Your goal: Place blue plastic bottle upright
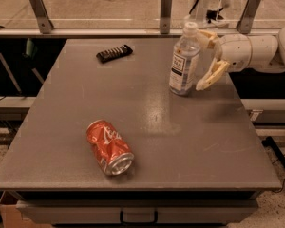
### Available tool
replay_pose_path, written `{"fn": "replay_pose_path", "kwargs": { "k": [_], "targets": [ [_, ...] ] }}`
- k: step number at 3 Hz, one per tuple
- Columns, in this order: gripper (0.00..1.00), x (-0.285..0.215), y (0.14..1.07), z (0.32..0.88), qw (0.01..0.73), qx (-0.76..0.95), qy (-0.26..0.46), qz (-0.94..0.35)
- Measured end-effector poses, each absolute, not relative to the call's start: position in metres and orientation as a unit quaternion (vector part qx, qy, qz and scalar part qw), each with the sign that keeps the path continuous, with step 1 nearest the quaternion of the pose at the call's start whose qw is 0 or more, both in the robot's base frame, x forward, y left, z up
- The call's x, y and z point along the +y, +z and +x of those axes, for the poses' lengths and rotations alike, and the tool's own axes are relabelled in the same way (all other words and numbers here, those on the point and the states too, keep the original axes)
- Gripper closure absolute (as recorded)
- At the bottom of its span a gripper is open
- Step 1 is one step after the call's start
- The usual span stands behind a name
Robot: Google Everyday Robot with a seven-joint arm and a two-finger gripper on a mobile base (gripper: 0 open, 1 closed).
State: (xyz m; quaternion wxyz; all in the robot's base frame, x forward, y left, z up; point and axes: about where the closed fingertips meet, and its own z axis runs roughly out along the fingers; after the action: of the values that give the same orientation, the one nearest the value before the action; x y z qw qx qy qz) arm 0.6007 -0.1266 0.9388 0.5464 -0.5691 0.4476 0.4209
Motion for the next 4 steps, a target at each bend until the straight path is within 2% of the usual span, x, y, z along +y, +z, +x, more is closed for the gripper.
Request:
{"fn": "replay_pose_path", "kwargs": {
  "k": [2, 3, 4],
  "targets": [
    [0.00, -0.141, 0.939, 0.603, 0.540, 0.472, 0.401, -0.571],
    [0.00, -0.171, 0.948, 0.605, 0.533, 0.519, 0.363, -0.561],
    [0.00, -0.228, 0.970, 0.602, 0.533, 0.589, 0.312, -0.521]
  ]
}}
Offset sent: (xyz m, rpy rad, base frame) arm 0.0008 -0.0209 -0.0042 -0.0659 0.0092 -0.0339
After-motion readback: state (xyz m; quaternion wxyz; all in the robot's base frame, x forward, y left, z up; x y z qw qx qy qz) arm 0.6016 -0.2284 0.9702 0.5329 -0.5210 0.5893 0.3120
